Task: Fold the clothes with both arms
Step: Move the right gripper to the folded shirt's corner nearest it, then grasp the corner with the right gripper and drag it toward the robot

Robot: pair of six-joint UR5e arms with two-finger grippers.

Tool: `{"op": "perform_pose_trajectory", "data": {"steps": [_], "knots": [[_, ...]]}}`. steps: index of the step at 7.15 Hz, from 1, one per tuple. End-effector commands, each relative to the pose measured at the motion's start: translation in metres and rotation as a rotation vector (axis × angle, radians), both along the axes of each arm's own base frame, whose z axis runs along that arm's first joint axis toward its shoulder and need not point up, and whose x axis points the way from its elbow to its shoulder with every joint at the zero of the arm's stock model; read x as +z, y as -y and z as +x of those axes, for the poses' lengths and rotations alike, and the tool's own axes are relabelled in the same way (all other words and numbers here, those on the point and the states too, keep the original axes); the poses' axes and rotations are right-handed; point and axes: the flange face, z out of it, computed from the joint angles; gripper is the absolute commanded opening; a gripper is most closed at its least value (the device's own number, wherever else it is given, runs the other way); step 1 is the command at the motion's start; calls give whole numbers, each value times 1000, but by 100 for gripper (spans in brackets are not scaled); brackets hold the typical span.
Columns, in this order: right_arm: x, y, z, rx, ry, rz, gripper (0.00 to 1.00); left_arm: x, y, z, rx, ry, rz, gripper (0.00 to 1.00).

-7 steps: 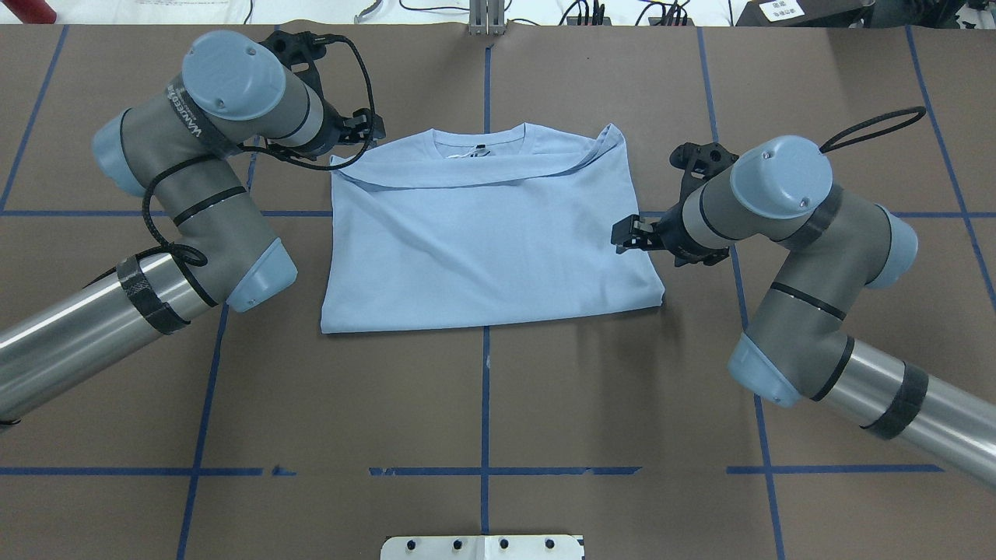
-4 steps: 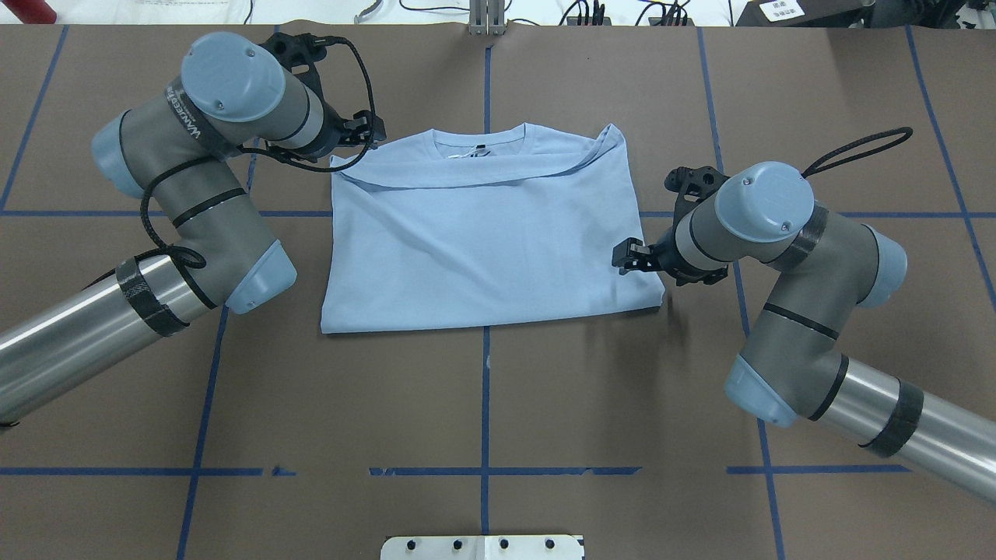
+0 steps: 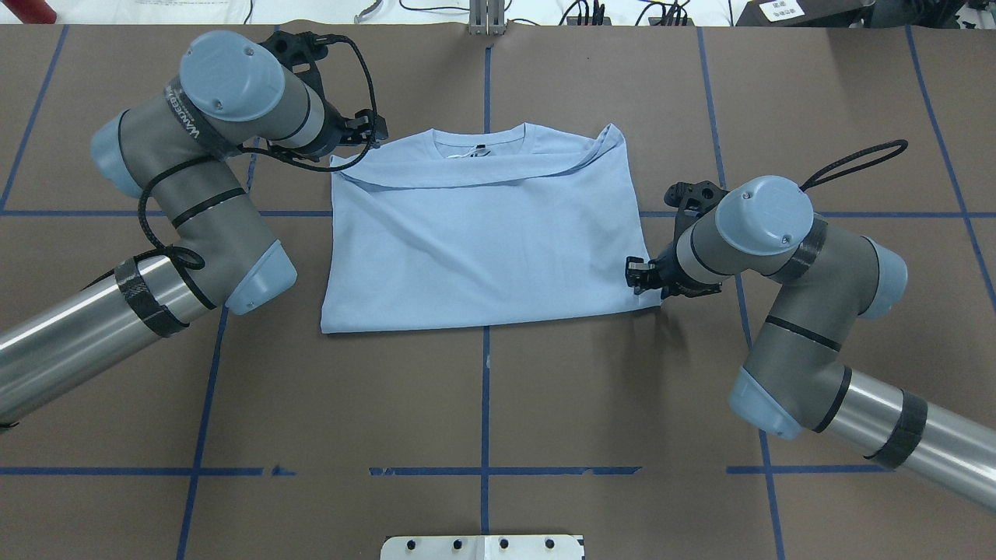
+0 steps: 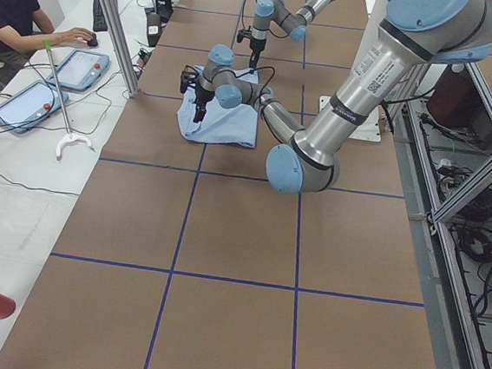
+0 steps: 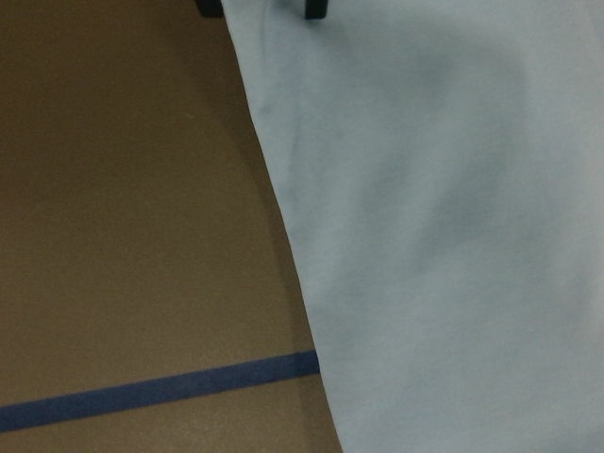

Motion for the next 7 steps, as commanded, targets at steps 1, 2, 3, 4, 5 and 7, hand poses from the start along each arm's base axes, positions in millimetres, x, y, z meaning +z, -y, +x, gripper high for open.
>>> {"op": "perform_pose_trajectory", "data": {"steps": [1, 2, 3, 4, 5, 7], "knots": [[2, -6, 0, -33, 10, -13, 0, -2, -1, 0, 1, -2, 2, 99], [-10, -19, 6, -69, 49, -20, 0, -2, -2, 1, 3, -3, 3, 99], [-20, -58, 15, -123, 81, -11, 0, -1, -1, 0, 1, -2, 2, 99], [-31, -97, 20, -172, 106, -6, 0, -1, -1, 0, 0, -1, 3, 99], [-34, -141, 30, -236, 118, -1, 0, 0, -1, 0, 0, 0, 1, 99], [-38, -218, 19, -326, 127, -74, 0, 1, -2, 1, 1, 0, 1, 99]]}}
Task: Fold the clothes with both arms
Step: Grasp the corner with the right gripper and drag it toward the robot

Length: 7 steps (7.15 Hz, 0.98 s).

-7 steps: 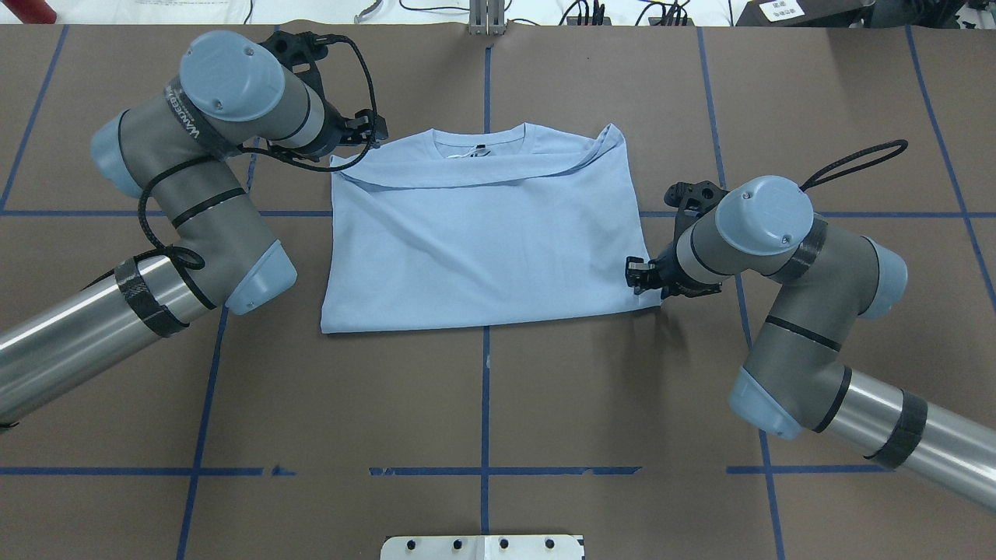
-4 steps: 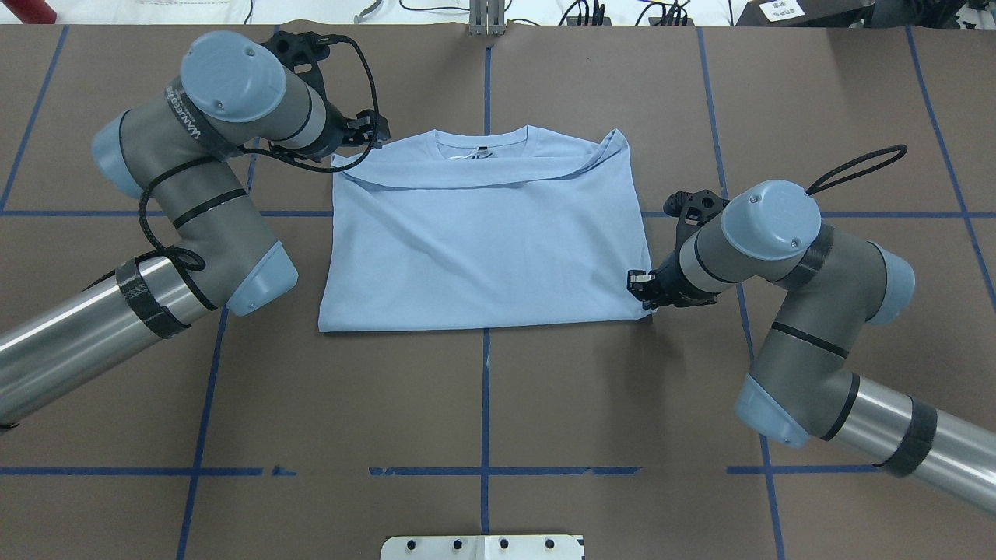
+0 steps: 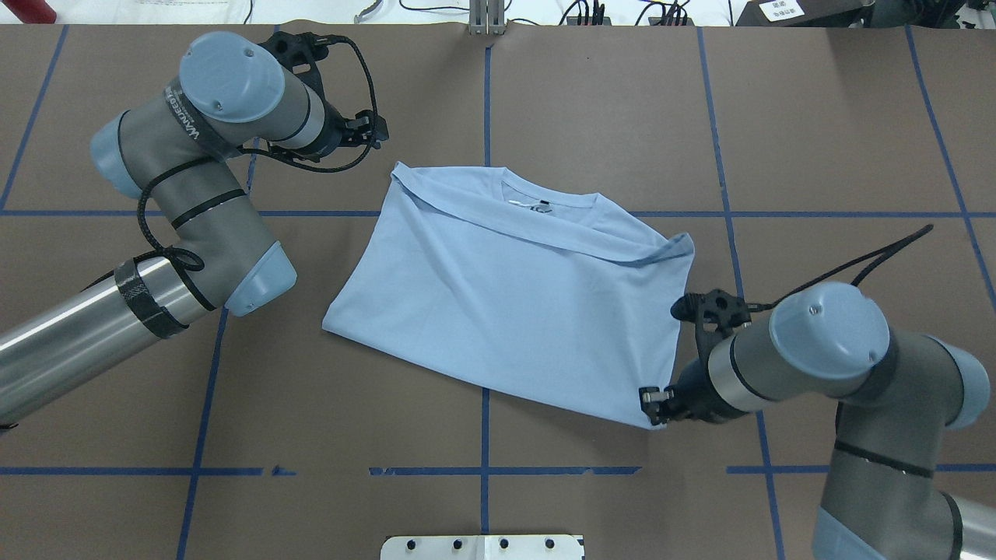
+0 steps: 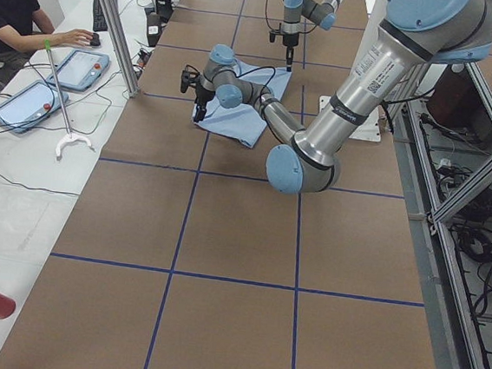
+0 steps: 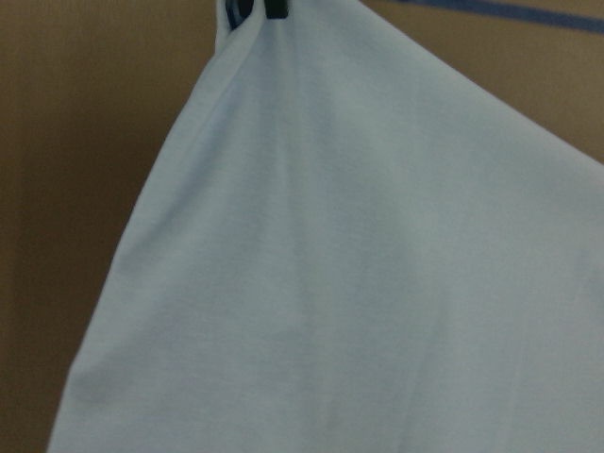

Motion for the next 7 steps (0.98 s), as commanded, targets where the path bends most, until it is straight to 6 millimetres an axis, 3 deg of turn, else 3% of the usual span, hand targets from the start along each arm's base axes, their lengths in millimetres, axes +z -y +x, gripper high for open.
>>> {"op": "perform_pose_trajectory", "data": {"steps": [1, 3, 4, 5, 6, 7], "knots": [[-1, -76, -14, -111, -7, -55, 0, 2, 0, 0, -1, 1, 0, 99], [8, -112, -9, -180, -28, -56, 0, 2, -3, 4, 5, -2, 2, 99], [3, -114, -3, -183, -19, -54, 99, 1, -7, 9, 14, -4, 4, 99], [-1, -114, -1, -181, -9, -50, 100, -6, -11, 8, 23, -17, 8, 99], [-6, -93, 6, -131, 4, -46, 100, -14, -21, 6, 58, -47, -3, 99], [-18, -62, 16, -59, 34, -35, 100, -4, -39, 4, 66, -77, -47, 99]]}}
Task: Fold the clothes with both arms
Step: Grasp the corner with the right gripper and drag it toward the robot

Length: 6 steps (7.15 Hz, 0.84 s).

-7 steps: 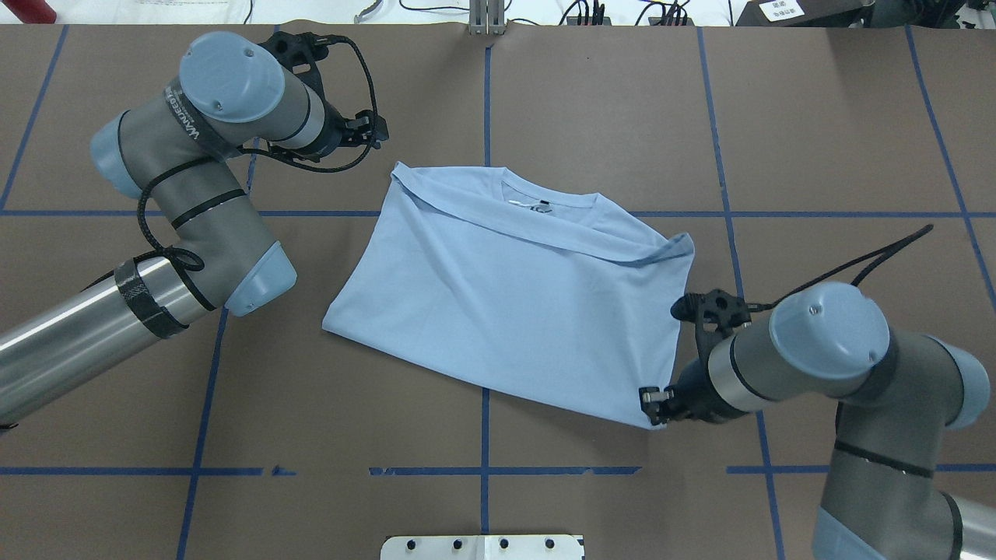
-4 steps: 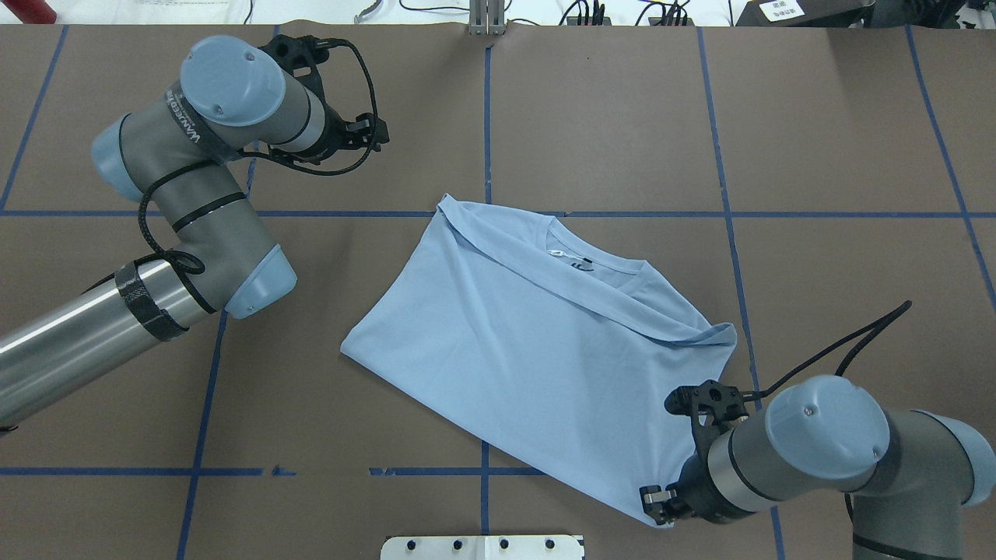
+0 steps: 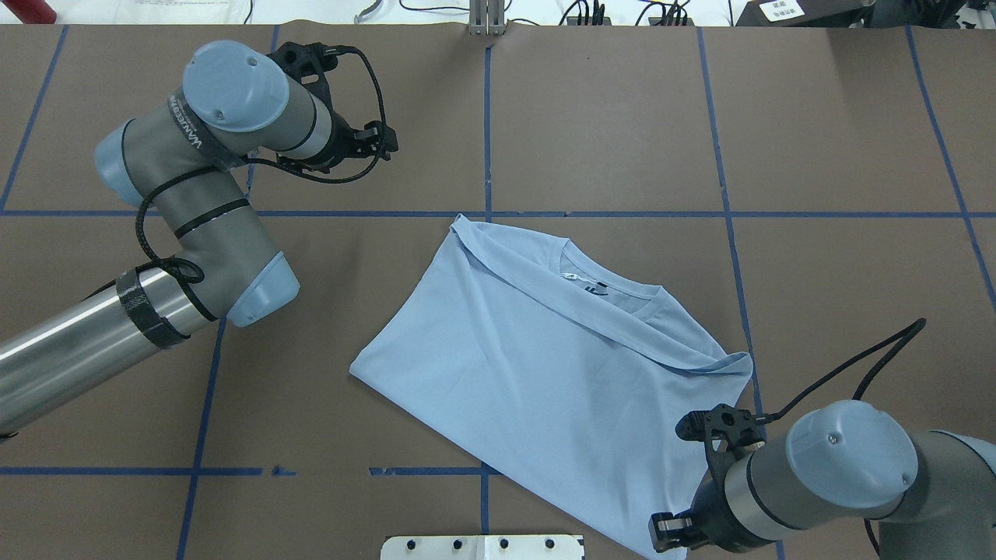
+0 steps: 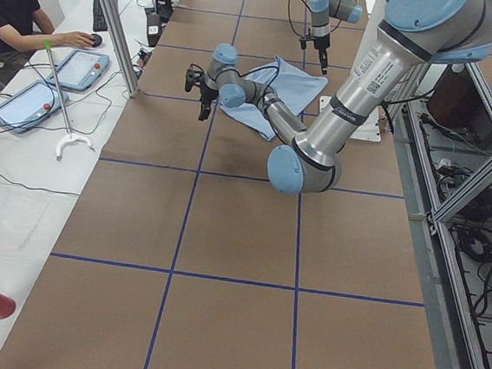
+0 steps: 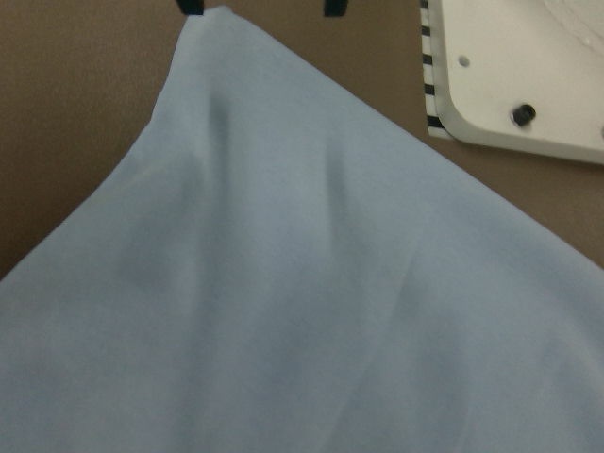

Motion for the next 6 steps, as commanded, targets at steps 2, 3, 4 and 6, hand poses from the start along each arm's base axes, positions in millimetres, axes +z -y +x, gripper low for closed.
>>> {"op": "perform_pose_trajectory", "data": {"steps": [2, 3, 4, 6], "knots": [[-34, 81, 28, 194, 72, 30, 100, 11, -82, 5, 41, -85, -106, 98], [-42, 106, 41, 286, 80, 64, 100, 17, -112, 28, 33, -94, -207, 98], [-47, 121, 47, 336, 86, 81, 100, 13, -138, 47, 20, -115, -286, 94], [-55, 138, 54, 380, 99, 93, 100, 16, -196, 60, 10, -108, -381, 89]]}}
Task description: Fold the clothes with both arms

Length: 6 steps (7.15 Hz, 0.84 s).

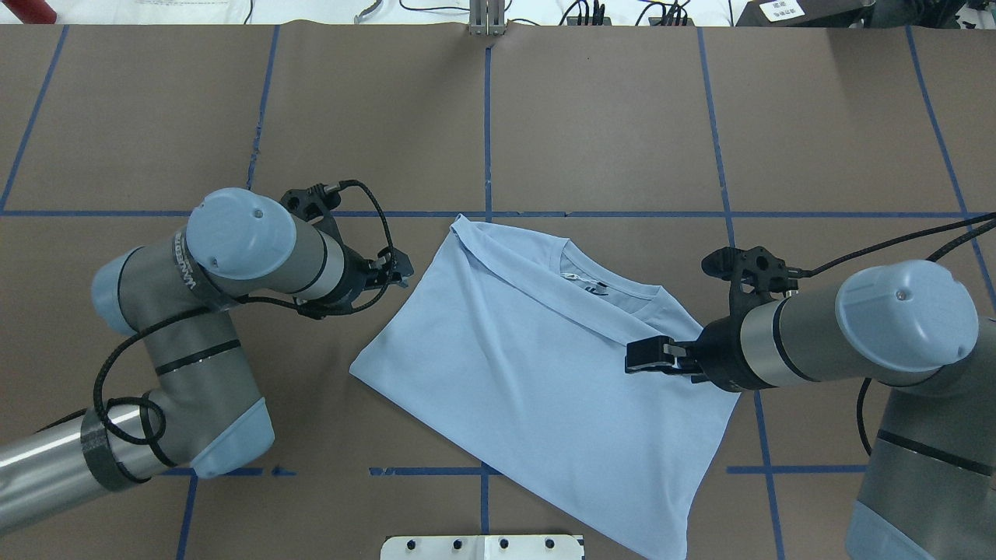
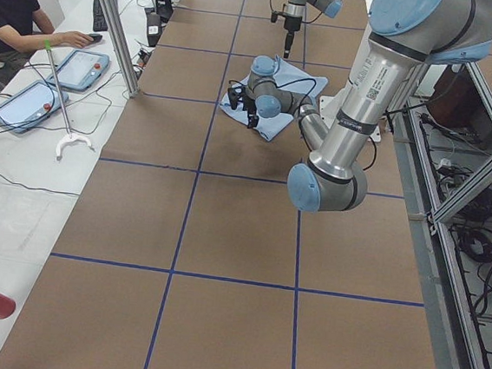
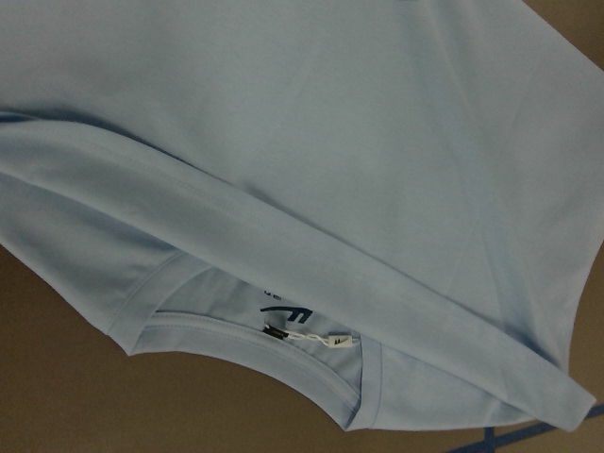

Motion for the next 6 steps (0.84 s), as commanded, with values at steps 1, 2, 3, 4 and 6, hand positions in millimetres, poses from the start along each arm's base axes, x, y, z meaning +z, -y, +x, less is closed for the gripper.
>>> {"op": "perform_pose_trajectory", "data": {"steps": [1, 2, 3, 4, 6], "knots": [[-11, 11, 1, 28, 16, 14, 100, -1, -53, 17, -4, 40, -103, 85], [-12, 16, -6, 31, 14, 14, 100, 5, -65, 28, -10, 63, -98, 85], [-11, 16, -7, 32, 11, 13, 100, 13, -64, 32, -17, 80, -98, 85], [-9, 16, -7, 32, 9, 12, 100, 22, -62, 37, -19, 100, -105, 84], [-8, 18, -7, 36, 6, 11, 100, 25, -57, 37, -44, 112, -93, 78]]}}
